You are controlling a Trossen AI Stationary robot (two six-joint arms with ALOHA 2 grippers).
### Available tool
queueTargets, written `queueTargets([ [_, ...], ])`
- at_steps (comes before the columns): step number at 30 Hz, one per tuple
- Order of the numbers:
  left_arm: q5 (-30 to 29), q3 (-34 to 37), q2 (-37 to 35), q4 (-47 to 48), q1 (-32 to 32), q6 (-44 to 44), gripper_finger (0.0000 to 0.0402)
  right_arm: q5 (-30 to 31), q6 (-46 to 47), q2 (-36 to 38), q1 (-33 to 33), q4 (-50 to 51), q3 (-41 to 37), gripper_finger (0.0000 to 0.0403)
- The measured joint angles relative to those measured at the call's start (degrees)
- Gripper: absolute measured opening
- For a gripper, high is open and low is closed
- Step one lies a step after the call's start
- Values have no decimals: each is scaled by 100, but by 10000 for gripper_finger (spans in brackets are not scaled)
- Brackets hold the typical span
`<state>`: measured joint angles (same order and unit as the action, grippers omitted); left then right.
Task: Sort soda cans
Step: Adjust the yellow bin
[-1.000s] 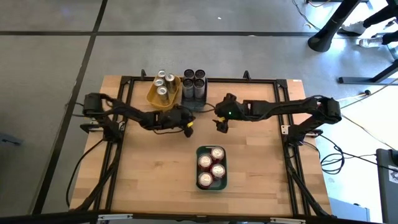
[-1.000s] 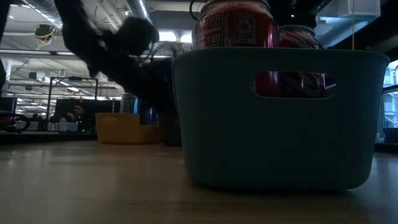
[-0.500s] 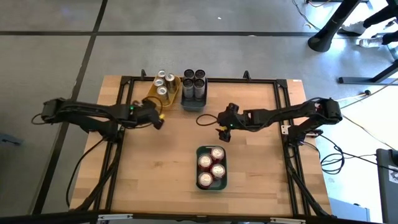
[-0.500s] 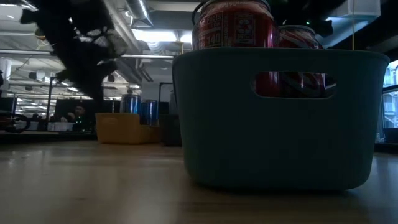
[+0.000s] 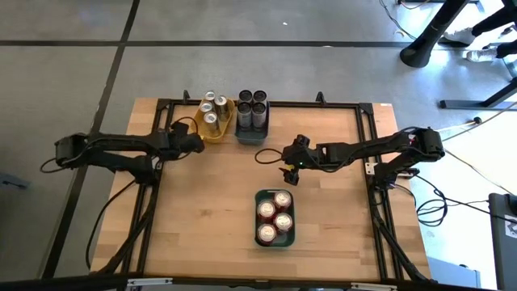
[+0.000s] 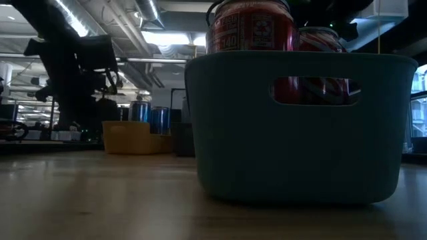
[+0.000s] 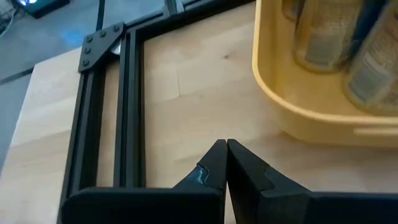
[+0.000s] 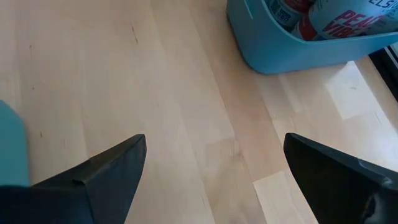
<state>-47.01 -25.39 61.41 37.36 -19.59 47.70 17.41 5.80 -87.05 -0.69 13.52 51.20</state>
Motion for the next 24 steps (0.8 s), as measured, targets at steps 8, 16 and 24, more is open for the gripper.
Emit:
queueTargets([
  [8, -110, 558, 22, -1972, -489, -1223, 1, -3, -23, -2, -2, -20, -2, 381],
  [16, 67, 647, 20, -2496, -467, -1663, 1, -4, -26, -2, -2, -15, -2, 381],
  [24, 192, 647, 22, -3009, -439, -1818, 1, 4, -26, -4, -2, -22, -2, 381],
])
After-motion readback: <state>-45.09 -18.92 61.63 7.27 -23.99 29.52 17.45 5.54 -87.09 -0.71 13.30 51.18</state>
